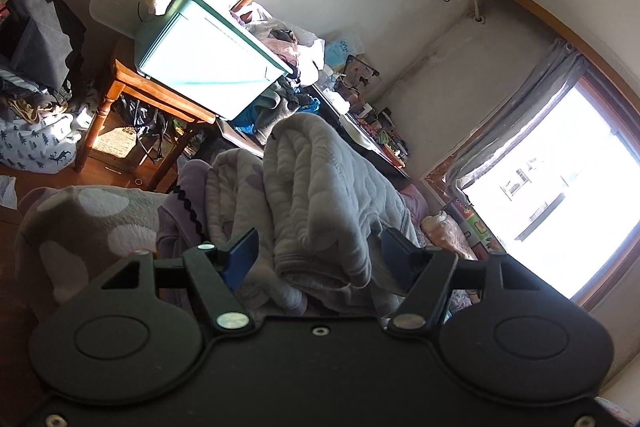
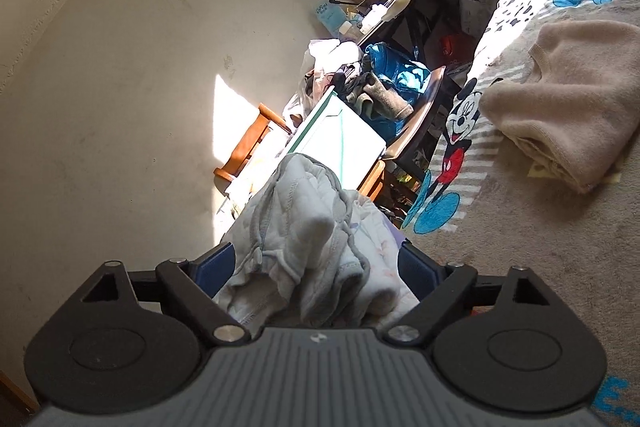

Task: Fold clothes
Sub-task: 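Lower the stack onto the clothes pile and open both grippers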

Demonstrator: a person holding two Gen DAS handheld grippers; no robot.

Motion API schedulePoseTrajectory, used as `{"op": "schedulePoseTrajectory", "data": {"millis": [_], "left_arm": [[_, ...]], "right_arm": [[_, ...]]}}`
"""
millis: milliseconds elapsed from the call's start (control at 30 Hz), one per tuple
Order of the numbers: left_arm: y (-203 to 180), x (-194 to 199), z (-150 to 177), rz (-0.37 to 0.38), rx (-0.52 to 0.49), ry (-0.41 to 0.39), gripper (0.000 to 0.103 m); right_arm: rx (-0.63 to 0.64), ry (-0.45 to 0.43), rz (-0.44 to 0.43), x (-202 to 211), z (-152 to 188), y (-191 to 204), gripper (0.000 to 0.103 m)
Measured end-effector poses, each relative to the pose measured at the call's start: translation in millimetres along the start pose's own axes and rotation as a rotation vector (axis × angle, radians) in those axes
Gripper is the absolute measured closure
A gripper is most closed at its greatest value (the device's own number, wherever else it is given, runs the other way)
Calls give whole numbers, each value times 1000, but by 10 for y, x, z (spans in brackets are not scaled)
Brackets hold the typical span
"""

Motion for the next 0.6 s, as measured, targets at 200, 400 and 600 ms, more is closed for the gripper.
{"op": "schedulePoseTrajectory", "data": {"millis": [200,400,600], "left_arm": [[-173,326,153,-42,-140,29,14],[-669,621,246,-77,-433,46,0],[-994,907,323,-187,-562,5,0]], "right_arm": [[236,41,68,493,-73,391,3],[549,55,288,884,131,819,0],[676,67,348,1143,430,1110,0]]}}
Point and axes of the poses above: each gripper's, at about its wrist camera, not at the fingertips, and x roughly against the way its jaws point, y to its left, z to its underside, the point moved 2 cm from there along -x, roughly the way its jaws point, and after that the axes turned 6 degrees about -y, right-handed, at the moved point
